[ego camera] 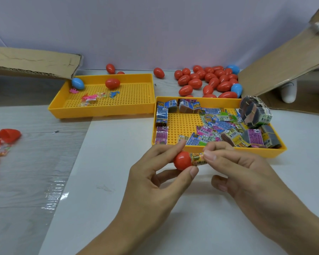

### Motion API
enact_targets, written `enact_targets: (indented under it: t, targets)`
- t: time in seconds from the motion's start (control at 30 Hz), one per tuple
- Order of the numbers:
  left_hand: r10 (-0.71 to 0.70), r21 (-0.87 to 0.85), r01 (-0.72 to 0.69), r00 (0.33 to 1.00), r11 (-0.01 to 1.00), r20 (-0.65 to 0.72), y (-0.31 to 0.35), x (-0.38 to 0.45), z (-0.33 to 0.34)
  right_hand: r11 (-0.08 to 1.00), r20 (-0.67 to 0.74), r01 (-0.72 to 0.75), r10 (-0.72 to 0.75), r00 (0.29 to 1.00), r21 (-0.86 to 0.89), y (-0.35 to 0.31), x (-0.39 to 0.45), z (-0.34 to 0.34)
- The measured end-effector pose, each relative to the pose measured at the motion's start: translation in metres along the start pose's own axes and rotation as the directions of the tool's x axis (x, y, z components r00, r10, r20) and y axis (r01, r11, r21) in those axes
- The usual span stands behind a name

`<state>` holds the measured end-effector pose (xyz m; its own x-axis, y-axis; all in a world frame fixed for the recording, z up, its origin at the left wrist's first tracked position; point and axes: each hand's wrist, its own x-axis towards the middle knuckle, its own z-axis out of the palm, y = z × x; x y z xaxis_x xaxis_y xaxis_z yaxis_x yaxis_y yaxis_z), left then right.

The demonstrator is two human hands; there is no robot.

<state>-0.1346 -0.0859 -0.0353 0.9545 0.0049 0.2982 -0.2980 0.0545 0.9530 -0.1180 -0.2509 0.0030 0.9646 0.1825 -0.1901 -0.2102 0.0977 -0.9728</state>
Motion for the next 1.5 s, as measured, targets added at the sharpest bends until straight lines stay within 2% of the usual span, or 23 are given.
enact_targets:
  t: [0.23,0.4,0.6,0.77,0.93,1.13,1.33,1.5]
  targets:
    - [0.019,0.026,-0.019,1.0,0.999,-0.009,-0.001,-0.001,0.001,0.999,-0.004,-0.029,0.029,1.0,0.045,-0.003,-0.001,-0.001]
    - [0.052,0.104,-0.051,0.999,0.993,-0.003,0.0,-0.001,0.0,1.0,0.013,-0.025,0.025,1.0,0.017,-0.002,-0.001,-0.001]
    - [0.062,0.079,-0.06,0.998,0.995,-0.025,0.0,-0.001,0.0,0.987,-0.044,0.099,-0.106,0.993,-0.13,0.004,0.0,-0.003]
    - [0.089,0.089,-0.086,0.995,0.992,-0.039,-0.001,-0.002,0.0,0.978,-0.011,0.148,-0.151,0.988,-0.146,0.006,0.001,-0.005]
    - [0.136,0.125,-0.129,0.99,0.984,-0.046,0.001,-0.003,0.001,0.992,-0.001,0.114,-0.115,0.993,-0.053,0.001,-0.002,-0.003]
    - [0.238,0.23,-0.232,0.971,0.945,0.002,0.003,-0.005,0.004,1.0,-0.011,0.011,-0.011,1.0,0.014,-0.002,-0.003,0.001]
    - [0.299,0.322,-0.279,0.954,0.905,-0.013,0.005,-0.007,0.003,0.989,0.005,-0.095,0.095,0.995,0.11,-0.007,-0.005,-0.003]
    - [0.307,0.306,-0.299,0.951,0.904,0.021,0.001,-0.006,0.002,0.981,0.13,-0.165,0.152,0.98,0.101,-0.013,-0.007,-0.006]
